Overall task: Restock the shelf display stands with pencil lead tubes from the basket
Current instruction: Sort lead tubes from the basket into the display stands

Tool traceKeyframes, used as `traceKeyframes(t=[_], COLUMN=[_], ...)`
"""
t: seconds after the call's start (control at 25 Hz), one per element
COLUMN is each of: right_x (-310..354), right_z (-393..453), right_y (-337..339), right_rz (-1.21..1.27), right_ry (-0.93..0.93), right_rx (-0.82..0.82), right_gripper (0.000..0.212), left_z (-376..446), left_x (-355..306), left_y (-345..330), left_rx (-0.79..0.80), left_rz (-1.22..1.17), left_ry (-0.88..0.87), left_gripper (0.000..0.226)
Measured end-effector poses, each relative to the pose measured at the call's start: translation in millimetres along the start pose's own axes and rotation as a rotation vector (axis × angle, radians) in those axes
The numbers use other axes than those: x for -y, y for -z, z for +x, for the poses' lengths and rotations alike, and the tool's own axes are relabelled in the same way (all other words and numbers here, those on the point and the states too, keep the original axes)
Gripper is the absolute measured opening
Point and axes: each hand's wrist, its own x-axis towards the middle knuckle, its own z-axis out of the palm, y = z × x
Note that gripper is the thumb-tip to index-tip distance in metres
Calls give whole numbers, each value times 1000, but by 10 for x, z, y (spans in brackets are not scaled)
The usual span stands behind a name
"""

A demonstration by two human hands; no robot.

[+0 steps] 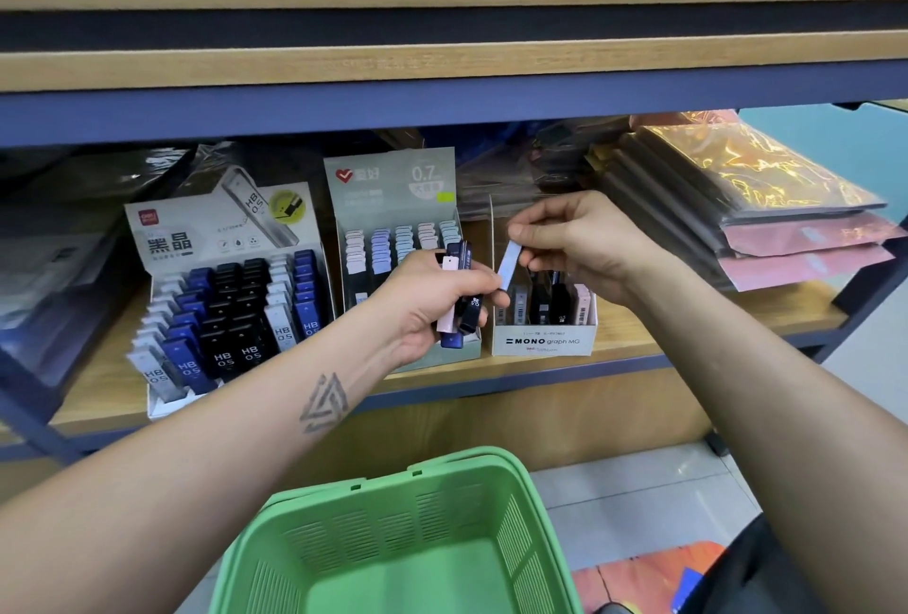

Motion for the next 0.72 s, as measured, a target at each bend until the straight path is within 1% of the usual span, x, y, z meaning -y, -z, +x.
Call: traceKeyframes(t=[0.12, 0.2, 0.32, 0.4, 0.44, 0.52, 0.6, 0.72], right_x=[30, 42, 39, 44, 50, 65, 83, 108], right_z=[-24, -33, -46, -57, -63, -68, -63, -49], right_y=[-8, -17, -2, 43, 73, 123, 151, 156], right_rz=[-19, -45, -29, 16, 20, -19, -76, -216], right_ry=[33, 49, 66, 44, 36, 47, 74, 121], right_rx=[16, 1, 8, 38, 49, 60, 69, 48], right_gripper=[23, 25, 22, 15, 15, 17, 17, 15], left_z=[-25, -32, -25, -8, 4, 29, 50, 69], left_x=[-18, -30, -29, -24, -20, -17, -19, -23], left_y=[-16, -22, -46, -46, -45, -48, -56, -78], left_rx=[5, -4, -29, -39, -38, -39, -50, -67], left_rz=[-5, -8, -18, -28, -29, -19, 5, 58], left_ry=[1, 1, 22, 43, 49, 50, 42, 34], left_gripper=[7, 7, 6, 9, 11, 12, 8, 5])
